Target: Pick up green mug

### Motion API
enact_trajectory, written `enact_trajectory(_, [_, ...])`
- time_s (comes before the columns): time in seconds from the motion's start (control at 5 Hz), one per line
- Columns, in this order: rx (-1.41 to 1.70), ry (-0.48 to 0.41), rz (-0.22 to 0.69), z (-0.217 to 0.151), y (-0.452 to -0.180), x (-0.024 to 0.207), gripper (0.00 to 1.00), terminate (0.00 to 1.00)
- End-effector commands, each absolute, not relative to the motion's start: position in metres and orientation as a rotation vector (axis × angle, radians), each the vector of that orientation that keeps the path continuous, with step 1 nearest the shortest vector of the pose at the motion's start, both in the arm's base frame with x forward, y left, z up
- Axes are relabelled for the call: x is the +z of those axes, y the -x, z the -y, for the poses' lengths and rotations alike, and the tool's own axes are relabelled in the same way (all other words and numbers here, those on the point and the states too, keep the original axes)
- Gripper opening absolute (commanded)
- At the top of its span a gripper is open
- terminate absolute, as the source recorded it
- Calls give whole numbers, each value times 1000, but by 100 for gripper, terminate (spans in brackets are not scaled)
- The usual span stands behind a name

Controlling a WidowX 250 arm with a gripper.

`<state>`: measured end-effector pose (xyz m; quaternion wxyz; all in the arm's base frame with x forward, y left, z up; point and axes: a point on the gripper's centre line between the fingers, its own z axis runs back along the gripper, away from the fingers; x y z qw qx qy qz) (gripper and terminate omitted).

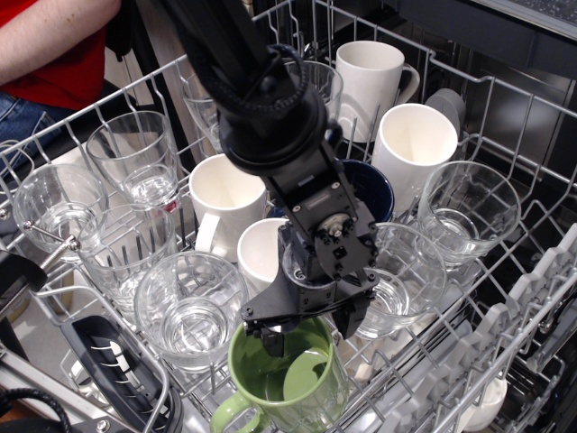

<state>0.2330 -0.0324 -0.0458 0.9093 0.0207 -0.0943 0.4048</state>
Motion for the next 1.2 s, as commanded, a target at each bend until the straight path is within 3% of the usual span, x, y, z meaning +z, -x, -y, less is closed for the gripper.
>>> enact_trajectory(0.0, [873, -46, 288, 36, -251, -48, 0, 0])
enact_trajectory(1.0, [915, -77, 264, 36, -249, -48, 0, 0])
